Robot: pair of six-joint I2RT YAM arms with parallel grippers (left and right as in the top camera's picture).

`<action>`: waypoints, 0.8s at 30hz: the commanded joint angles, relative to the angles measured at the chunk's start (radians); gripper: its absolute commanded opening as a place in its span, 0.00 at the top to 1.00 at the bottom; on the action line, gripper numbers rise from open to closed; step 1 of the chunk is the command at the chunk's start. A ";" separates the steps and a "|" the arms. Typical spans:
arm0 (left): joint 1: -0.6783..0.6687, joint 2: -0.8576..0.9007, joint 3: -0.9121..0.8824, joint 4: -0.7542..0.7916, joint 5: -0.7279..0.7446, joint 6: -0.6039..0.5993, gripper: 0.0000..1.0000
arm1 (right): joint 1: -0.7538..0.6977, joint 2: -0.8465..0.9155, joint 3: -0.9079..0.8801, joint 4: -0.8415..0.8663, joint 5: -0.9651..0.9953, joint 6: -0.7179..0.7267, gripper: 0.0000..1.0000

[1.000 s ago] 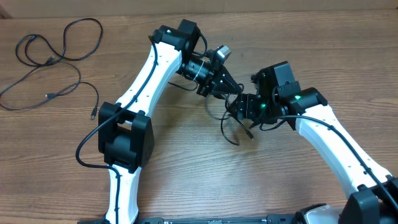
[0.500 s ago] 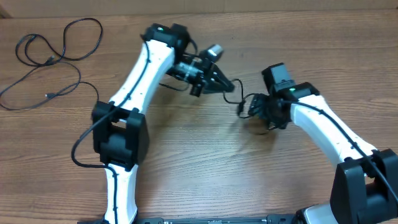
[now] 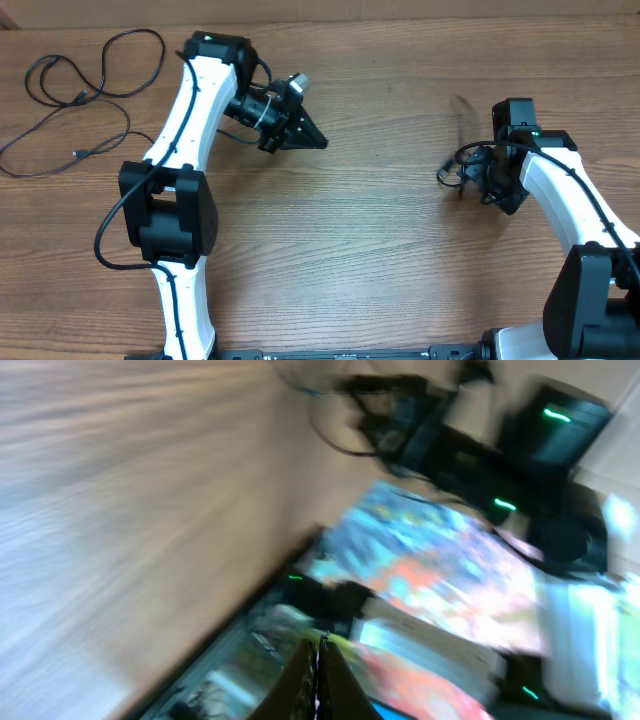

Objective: Untangle cables

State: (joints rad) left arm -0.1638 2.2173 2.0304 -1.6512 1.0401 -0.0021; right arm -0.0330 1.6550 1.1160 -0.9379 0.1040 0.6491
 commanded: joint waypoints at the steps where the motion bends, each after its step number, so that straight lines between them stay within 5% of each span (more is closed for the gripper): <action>1: 0.020 0.001 0.002 0.014 -0.277 -0.134 0.95 | -0.003 0.005 -0.003 0.014 -0.051 -0.012 0.20; 3: 0.019 0.000 0.002 0.029 -0.296 -0.136 0.95 | -0.003 0.005 -0.003 0.036 -0.148 -0.074 0.20; 8: -0.026 0.001 0.002 0.079 -0.311 -0.137 0.96 | 0.000 0.005 -0.003 0.120 -0.646 -0.272 0.50; 11: -0.057 0.001 0.002 0.097 -0.323 -0.137 0.96 | 0.000 0.005 -0.003 0.128 -0.700 -0.296 0.60; 16: -0.107 0.001 0.002 0.106 -0.390 -0.140 0.96 | 0.000 0.005 -0.003 0.053 -0.417 -0.251 0.34; 24: -0.143 0.001 0.002 0.170 -0.404 -0.209 0.92 | 0.000 0.008 -0.074 0.087 -0.314 -0.275 0.25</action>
State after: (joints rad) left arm -0.3000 2.2173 2.0304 -1.4918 0.6502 -0.1761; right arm -0.0311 1.6566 1.0801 -0.8871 -0.2527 0.3889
